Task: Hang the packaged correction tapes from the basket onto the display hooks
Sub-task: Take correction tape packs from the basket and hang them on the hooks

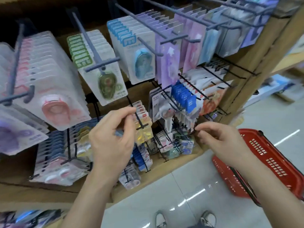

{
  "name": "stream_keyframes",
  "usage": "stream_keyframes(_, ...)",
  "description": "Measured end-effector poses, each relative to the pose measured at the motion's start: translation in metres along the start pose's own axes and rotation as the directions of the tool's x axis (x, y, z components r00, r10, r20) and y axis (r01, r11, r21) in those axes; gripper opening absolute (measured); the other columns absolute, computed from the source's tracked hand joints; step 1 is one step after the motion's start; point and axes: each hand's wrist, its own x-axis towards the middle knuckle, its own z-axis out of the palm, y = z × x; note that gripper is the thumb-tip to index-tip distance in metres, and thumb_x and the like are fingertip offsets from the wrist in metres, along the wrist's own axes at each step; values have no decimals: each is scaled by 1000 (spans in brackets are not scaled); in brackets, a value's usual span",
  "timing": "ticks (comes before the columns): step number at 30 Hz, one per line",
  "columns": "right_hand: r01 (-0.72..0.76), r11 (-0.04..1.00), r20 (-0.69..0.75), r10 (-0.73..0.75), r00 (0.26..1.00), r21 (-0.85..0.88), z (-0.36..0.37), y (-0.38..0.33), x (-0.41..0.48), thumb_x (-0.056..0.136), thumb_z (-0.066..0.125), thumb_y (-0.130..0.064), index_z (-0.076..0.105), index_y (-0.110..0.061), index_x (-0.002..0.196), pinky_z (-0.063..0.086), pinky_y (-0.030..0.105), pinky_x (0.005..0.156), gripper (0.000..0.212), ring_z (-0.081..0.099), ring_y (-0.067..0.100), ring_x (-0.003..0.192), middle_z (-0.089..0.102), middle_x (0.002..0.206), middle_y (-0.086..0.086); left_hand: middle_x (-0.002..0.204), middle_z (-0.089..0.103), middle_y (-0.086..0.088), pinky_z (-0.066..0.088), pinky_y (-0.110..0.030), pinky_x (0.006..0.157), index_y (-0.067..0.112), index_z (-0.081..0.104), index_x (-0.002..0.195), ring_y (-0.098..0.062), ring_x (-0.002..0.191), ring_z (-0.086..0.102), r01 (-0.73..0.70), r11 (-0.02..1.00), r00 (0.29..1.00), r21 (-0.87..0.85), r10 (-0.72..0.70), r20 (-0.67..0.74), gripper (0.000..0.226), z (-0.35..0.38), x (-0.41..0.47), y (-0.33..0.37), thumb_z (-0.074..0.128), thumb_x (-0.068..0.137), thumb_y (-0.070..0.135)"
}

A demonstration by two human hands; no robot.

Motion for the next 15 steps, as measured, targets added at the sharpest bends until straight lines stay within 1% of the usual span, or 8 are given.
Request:
stream_keyframes(1,-5,997,-7,5,1000,-77,-10,13,-6,91,66,-11,71,-35,89,50,19,72,24,66,7,76,72,79,-15,89,69,10,50,-16,72,17,72,100,-1,81,65,-13,1000,998,-23,14,61,19,12,-1,3,59,92,5)
stream_keyframes(2,-10,990,-13,8,1000,-142,-21,26,-12,90,66,-10,73,-31,92,49,18,74,22,65,4,80,72,83,-17,88,69,9,52,-19,71,15,73,98,-3,80,65,-35,999,992,-27,38,124,19,26,-3,7,60,91,5)
stream_keyframes(4,-42,970,-19,39,999,-238,-45,55,-23,90,65,-11,75,-26,101,51,25,83,20,66,2,86,72,93,-16,87,70,6,52,-23,72,11,75,97,-4,80,64,-98,995,964,-14,98,248,17,59,-7,16,61,89,5)
stream_keyframes(6,-120,950,-36,114,993,-289,-70,86,-35,91,63,-15,73,-30,107,53,32,87,24,66,4,94,72,101,-18,89,71,5,52,-23,76,11,76,96,-4,82,63,-135,991,921,-10,129,368,18,96,-14,27,61,86,6)
stream_keyframes(8,-207,938,-65,197,978,-280,-97,117,-50,92,61,-18,71,-33,111,53,32,83,26,66,4,92,71,102,-20,91,73,6,50,-23,79,14,77,94,-3,85,62,-148,989,842,-17,135,522,20,138,-25,41,61,84,10)
stream_keyframes(11,-319,907,-118,298,947,-275,-136,168,-72,93,58,-19,68,-32,117,53,33,84,29,68,13,96,71,110,-13,89,73,9,47,-18,79,18,77,93,-3,86,61,-149,987,667,-63,148,730,22,201,-46,70,57,83,17)
stream_keyframes(13,-411,881,-131,391,911,-235,-160,206,-88,94,58,-16,67,-30,120,54,37,84,31,68,17,93,72,108,-7,87,74,7,46,-18,76,17,77,93,-5,84,61,-155,983,584,-102,175,793,24,244,-64,92,56,84,20)
stream_keyframes(15,-492,851,-164,467,869,-186,-181,244,-106,93,59,-16,65,-28,122,53,36,85,33,67,16,92,72,108,-5,89,74,6,47,-23,76,17,77,94,-5,83,62,-133,984,515,-116,169,841,24,289,-82,110,56,84,19)
